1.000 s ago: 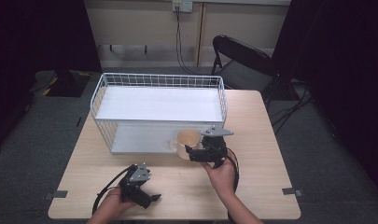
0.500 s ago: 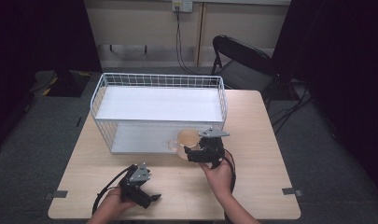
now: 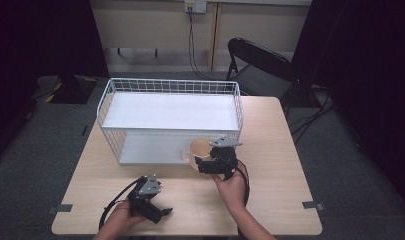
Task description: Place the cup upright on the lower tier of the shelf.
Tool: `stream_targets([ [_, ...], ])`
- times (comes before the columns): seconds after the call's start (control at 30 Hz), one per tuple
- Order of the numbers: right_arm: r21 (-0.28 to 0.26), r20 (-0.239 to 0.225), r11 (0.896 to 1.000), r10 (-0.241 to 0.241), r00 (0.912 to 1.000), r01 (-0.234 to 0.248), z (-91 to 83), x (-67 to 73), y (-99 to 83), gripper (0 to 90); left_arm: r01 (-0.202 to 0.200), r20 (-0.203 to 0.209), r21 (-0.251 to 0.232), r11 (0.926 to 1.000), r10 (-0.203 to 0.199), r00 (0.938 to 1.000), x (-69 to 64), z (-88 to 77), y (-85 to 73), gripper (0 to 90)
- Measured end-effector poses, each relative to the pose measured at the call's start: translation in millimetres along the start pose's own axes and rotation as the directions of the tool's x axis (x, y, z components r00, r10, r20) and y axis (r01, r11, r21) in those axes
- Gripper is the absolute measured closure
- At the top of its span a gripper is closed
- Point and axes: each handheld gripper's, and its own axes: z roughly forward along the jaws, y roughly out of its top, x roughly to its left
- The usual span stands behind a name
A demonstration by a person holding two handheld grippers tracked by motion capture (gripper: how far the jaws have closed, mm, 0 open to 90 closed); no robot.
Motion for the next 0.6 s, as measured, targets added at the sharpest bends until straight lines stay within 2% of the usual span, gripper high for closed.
stream_targets([
  [0.2, 0.014, 0.011, 1.000, 0.004, 0.9999, -0.004, 3.2, -0.4, -1.6, 20.2, 0.000, 0.000, 0.000, 1.0000, 0.000, 1.0000, 0.0, 0.0, 0.0, 0.1],
  [0.6, 0.019, 0.021, 1.000, 0.004, 0.9998, -0.004, 4.2, -3.0, -1.9, 31.5, 0.000, 0.000, 0.000, 1.0000, 0.000, 1.0000, 0.0, 0.0, 0.0, 0.1],
])
